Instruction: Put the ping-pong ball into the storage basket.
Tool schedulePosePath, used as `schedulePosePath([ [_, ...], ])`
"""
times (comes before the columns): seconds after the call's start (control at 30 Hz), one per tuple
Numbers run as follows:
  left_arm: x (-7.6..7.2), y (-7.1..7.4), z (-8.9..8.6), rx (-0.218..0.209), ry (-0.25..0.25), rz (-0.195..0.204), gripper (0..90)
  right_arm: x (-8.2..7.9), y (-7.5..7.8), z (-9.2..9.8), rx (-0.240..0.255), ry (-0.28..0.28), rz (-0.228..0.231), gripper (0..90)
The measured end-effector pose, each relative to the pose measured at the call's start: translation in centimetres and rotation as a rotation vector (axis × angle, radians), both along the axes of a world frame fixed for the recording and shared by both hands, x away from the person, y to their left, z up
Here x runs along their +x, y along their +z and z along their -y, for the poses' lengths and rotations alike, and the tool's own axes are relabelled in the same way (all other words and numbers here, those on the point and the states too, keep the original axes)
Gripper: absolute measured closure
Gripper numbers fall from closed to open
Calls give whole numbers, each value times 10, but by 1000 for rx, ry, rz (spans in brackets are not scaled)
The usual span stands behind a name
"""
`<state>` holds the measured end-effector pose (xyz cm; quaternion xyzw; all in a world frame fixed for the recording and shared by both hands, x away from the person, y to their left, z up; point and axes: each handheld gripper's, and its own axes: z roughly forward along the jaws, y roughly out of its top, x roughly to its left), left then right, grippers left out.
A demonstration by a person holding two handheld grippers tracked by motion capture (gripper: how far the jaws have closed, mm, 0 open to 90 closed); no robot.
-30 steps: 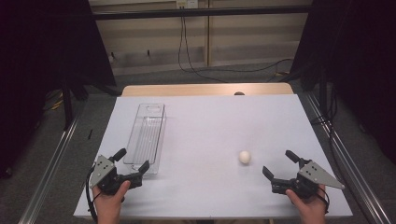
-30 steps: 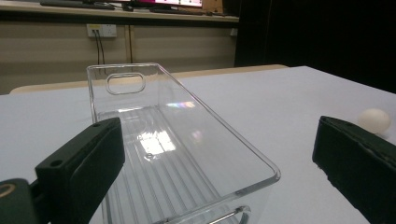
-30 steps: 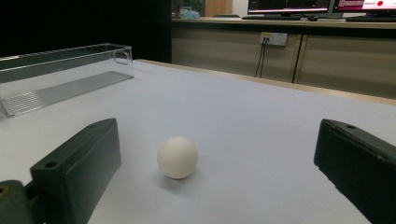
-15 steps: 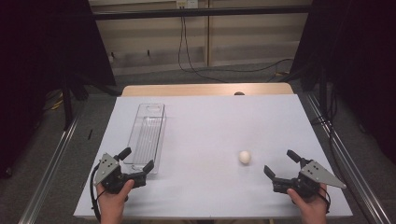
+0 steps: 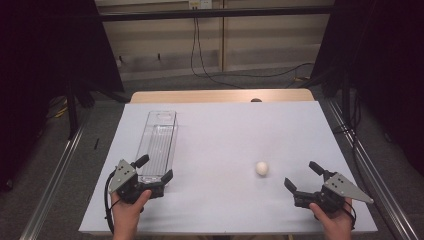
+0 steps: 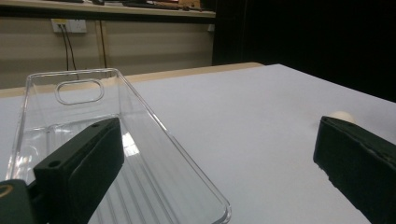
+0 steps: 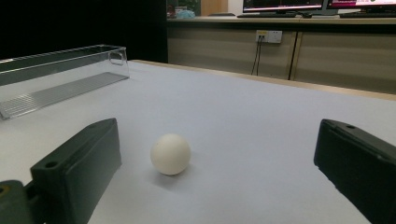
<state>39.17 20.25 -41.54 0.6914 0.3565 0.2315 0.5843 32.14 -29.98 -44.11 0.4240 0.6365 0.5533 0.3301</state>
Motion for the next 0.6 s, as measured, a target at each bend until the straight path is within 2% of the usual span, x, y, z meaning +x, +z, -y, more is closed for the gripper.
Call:
schedulePosePath([
  [0.37, 3, 4, 17, -12, -24, -6, 17, 1, 1, -2, 0, 3, 2, 4],
  [0.53, 4, 6, 27, -3, -43, -9, 17, 2, 0, -3, -1, 12, 0, 4],
  [0.6, 5, 6, 30, 13, -50, -14, 17, 2, 0, -3, -2, 16, -2, 4],
])
